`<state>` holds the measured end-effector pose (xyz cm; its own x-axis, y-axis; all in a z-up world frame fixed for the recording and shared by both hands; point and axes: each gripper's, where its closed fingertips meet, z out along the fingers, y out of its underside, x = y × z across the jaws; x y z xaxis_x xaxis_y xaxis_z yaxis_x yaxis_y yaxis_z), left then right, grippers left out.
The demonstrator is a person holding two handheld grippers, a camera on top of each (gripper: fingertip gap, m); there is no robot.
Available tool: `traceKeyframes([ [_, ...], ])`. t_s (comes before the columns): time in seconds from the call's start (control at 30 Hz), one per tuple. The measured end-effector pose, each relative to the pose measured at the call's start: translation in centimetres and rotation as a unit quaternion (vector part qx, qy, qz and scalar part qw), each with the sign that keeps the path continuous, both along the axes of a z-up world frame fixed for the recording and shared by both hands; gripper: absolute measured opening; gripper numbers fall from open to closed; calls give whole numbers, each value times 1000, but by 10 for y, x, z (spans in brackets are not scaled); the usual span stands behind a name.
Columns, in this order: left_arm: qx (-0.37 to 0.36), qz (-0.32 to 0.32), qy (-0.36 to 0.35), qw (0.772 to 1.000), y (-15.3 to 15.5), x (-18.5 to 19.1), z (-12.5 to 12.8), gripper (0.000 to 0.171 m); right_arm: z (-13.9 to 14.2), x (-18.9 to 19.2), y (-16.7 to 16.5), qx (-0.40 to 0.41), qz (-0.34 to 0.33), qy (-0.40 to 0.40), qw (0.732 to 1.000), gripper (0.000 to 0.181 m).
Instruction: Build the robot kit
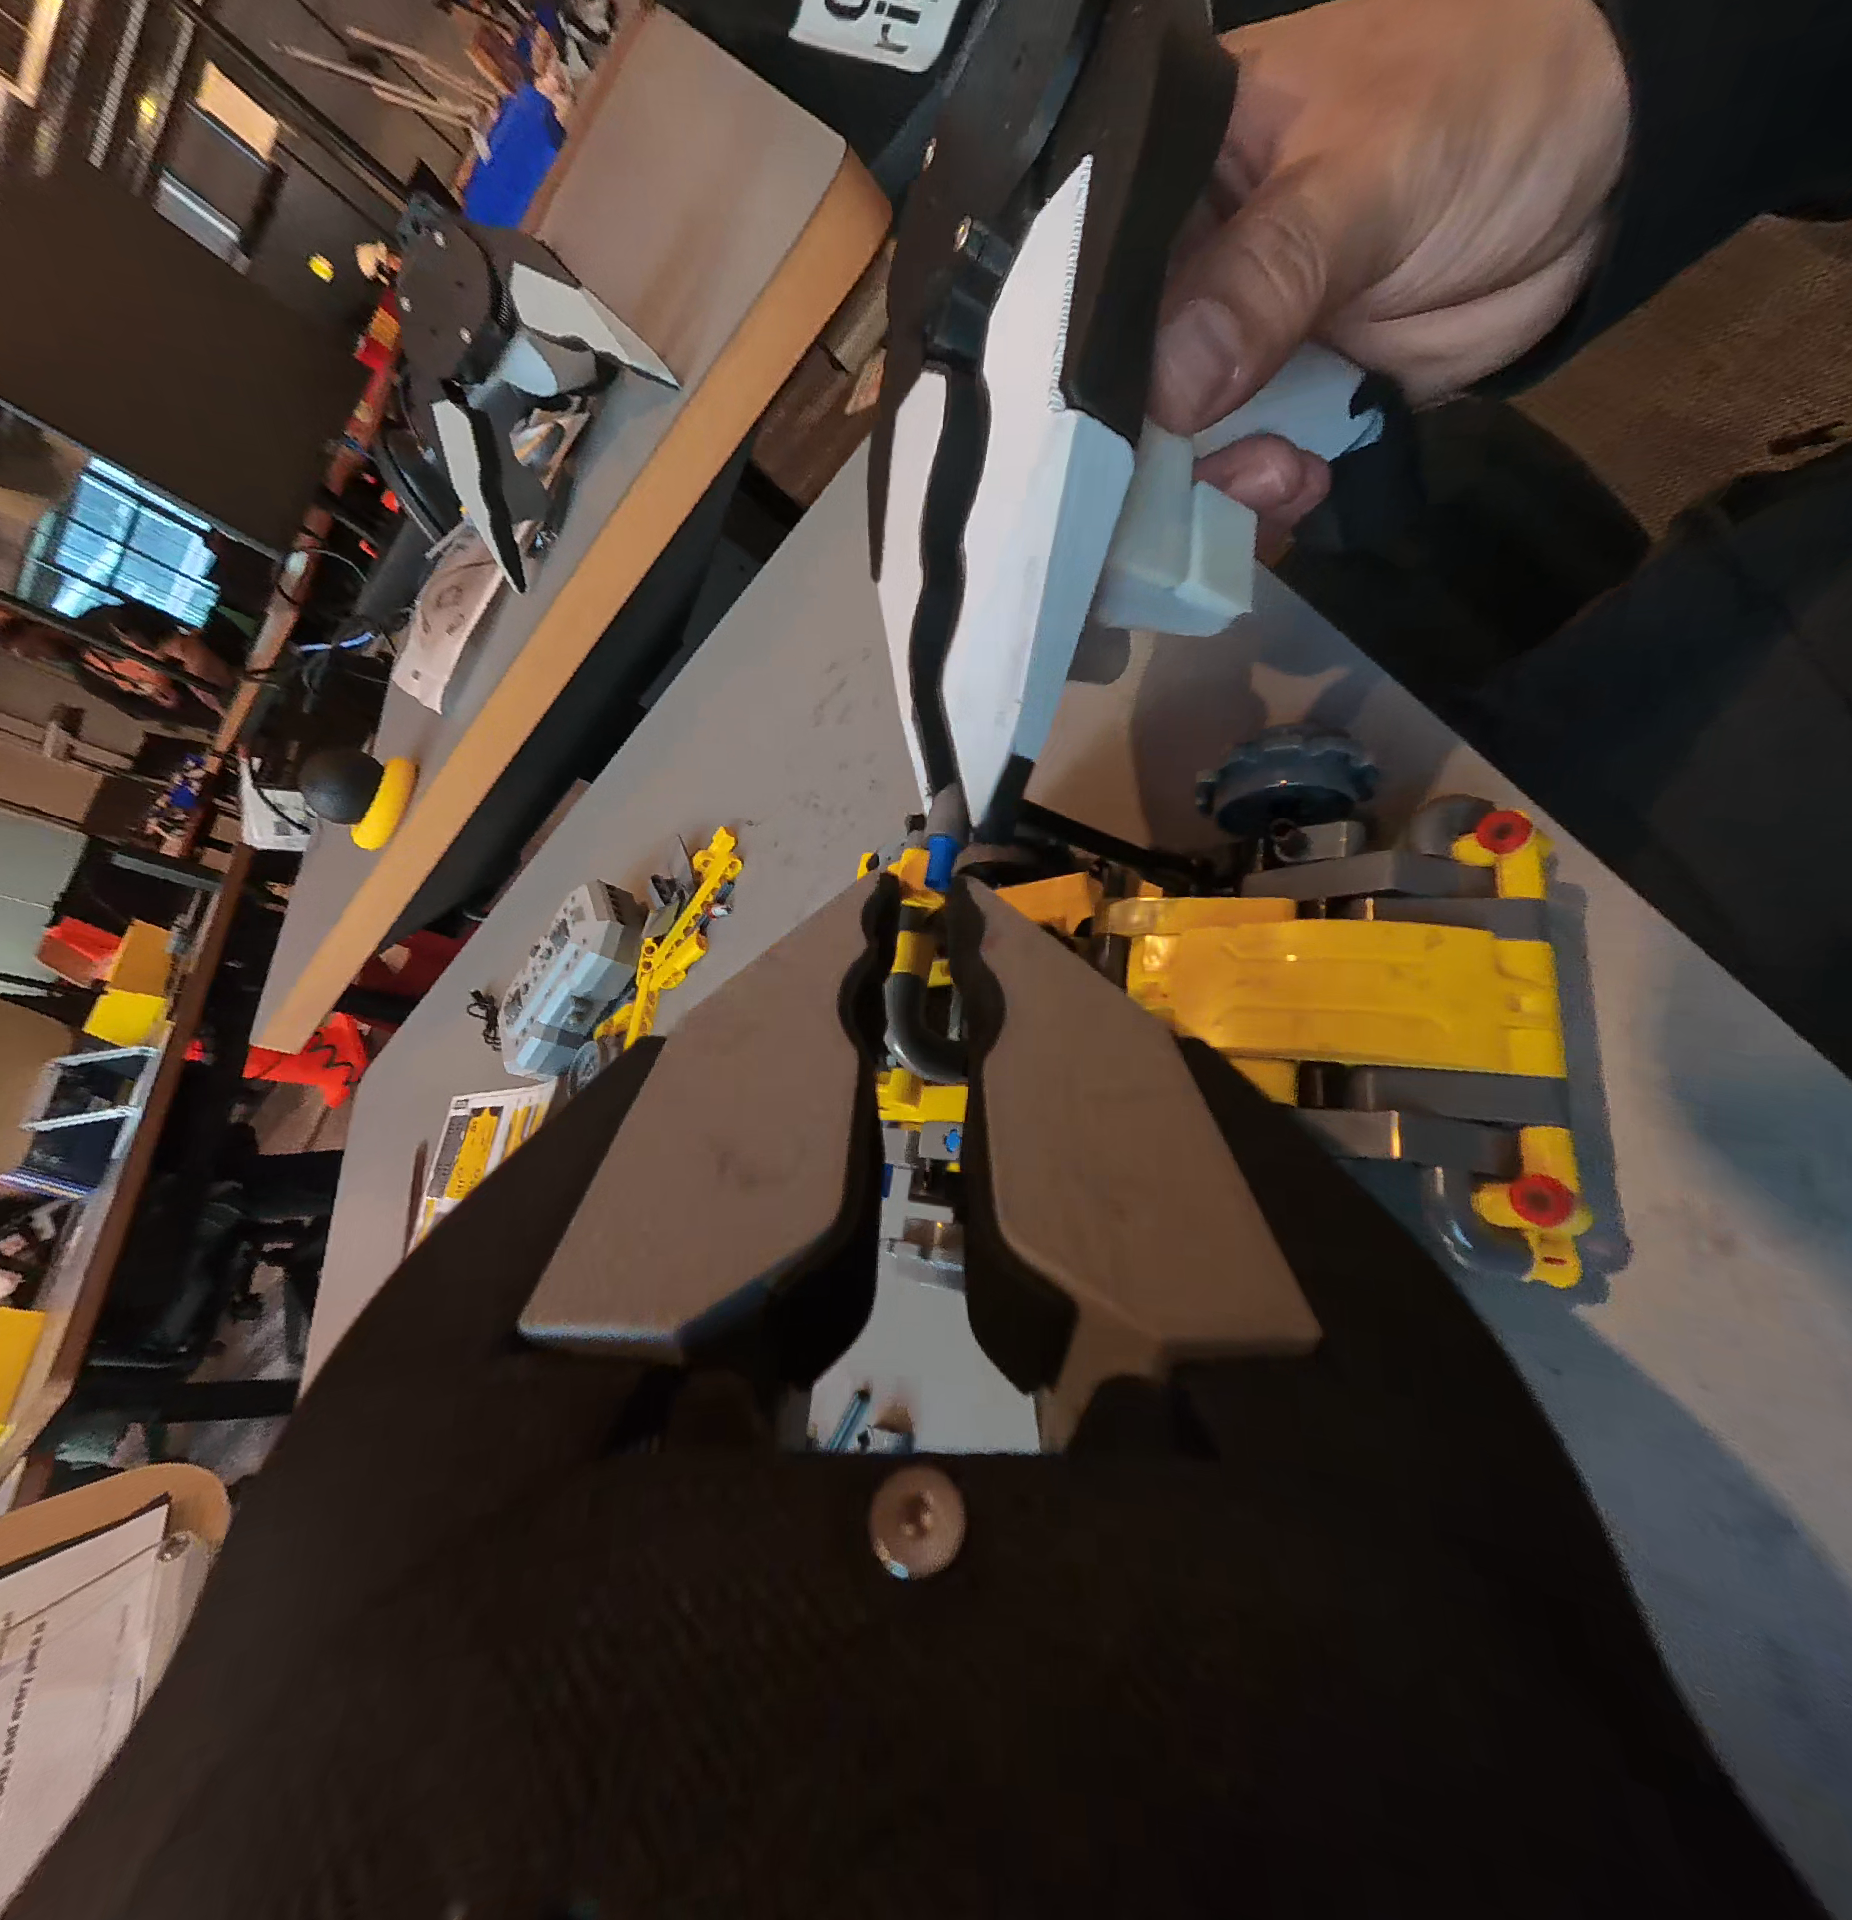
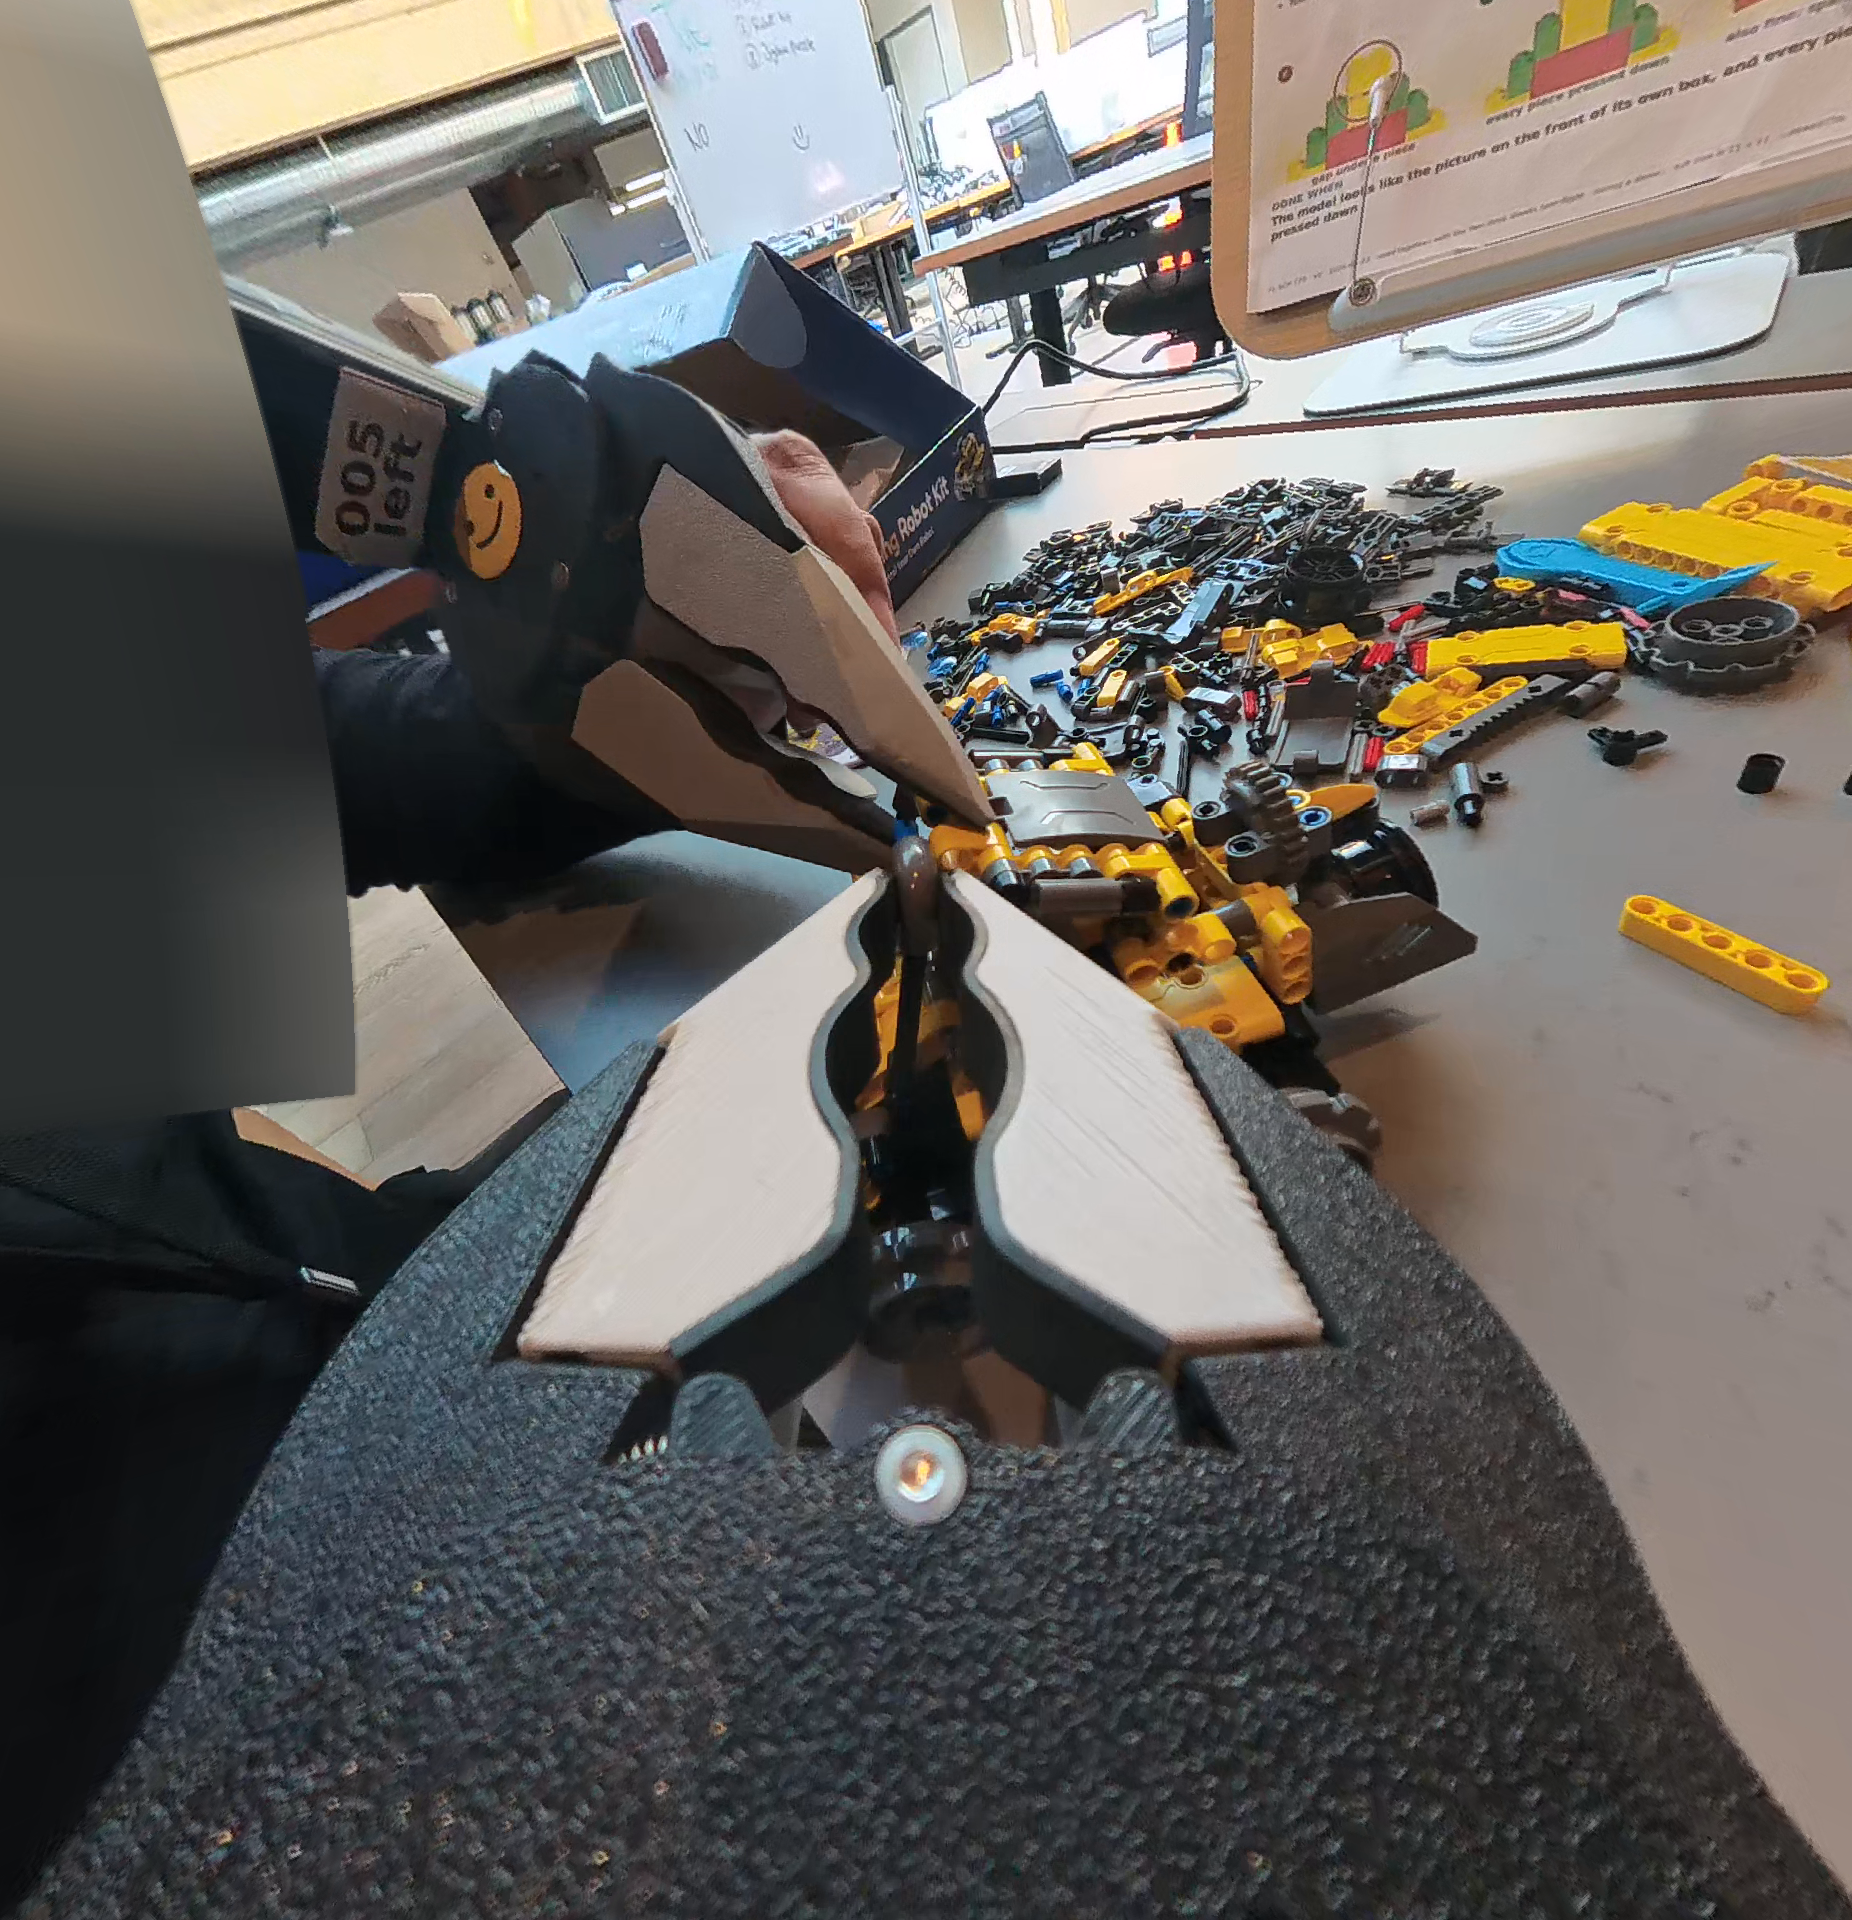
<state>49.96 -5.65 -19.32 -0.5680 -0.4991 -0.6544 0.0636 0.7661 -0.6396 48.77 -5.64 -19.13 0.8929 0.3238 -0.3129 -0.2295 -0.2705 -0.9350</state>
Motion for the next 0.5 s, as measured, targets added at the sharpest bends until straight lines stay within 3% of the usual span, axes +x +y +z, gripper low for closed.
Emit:
traceKeyframes([
  [0.13,0,16,-39,999,2,3,1,5,0,5,-2,7,-30,-25,999,6],
  [0.5,-12,40,-69,997,4,5,3,5,-3,14,-1,-6,-61,14,998,7],
])
